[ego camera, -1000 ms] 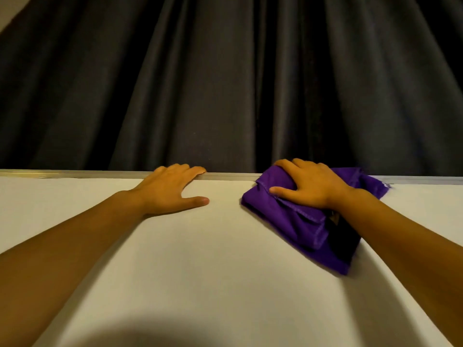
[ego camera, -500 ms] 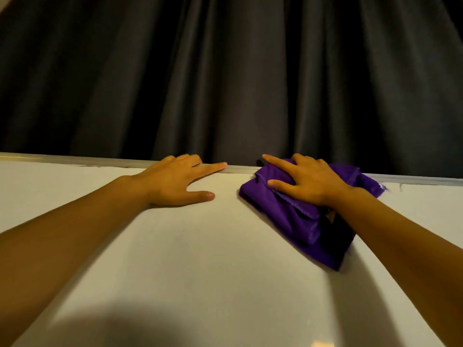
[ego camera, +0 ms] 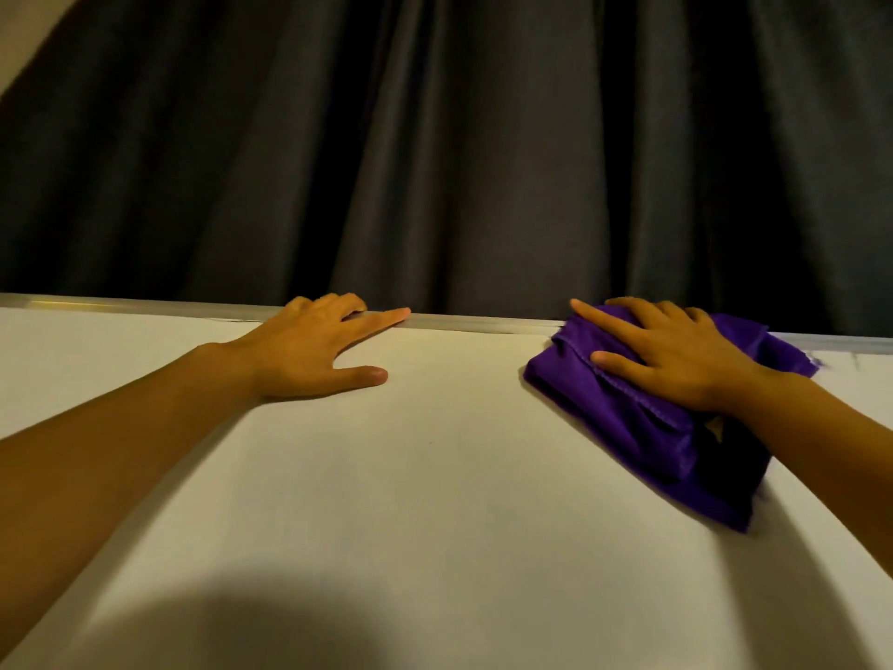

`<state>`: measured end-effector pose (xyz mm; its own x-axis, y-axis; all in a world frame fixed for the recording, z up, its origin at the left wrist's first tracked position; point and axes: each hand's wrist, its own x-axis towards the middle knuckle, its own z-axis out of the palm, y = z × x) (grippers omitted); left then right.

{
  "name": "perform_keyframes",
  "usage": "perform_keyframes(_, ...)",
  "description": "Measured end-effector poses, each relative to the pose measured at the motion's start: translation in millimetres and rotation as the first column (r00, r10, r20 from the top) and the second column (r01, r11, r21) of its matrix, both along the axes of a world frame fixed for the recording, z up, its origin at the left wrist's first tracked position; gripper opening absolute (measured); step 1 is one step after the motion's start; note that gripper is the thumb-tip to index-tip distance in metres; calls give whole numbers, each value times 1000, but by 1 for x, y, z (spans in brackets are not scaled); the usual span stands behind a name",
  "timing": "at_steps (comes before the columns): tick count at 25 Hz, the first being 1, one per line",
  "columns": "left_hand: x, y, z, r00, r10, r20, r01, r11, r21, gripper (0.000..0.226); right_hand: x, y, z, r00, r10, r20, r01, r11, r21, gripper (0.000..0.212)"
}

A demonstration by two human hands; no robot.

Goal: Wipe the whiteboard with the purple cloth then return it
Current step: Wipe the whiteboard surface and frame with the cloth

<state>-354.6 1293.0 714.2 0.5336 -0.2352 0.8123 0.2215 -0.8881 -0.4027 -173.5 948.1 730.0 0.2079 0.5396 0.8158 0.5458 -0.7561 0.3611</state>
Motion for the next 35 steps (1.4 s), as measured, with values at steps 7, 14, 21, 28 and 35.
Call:
perform_keyframes(7, -18, 51, 5, 998, -56, -19, 57, 998, 36, 78, -54, 114, 7, 991, 102, 83, -96, 993, -69, 69)
perform_keyframes(14, -59, 136, 9, 1000, 21, -12, -22, 999, -35, 88, -108, 235, 6, 983, 153, 102, -141, 983, -120, 66)
perform_keyframes(21, -76, 136, -1, 1000, 24, 3, -24, 999, -22, 92, -125, 227, 0, 978, 181, 102, -174, 982, -78, 80)
perform_keyframes(28, -74, 88, 1, 997, 57, -52, -58, 998, -29, 84, -122, 188, 2, 993, 110, 36, -106, 990, -97, 85)
perform_keyframes(35, -82, 72, 5, 992, 101, -78, -103, 994, -30, 85, -126, 175, 3, 988, 152, 38, -149, 986, -72, 87)
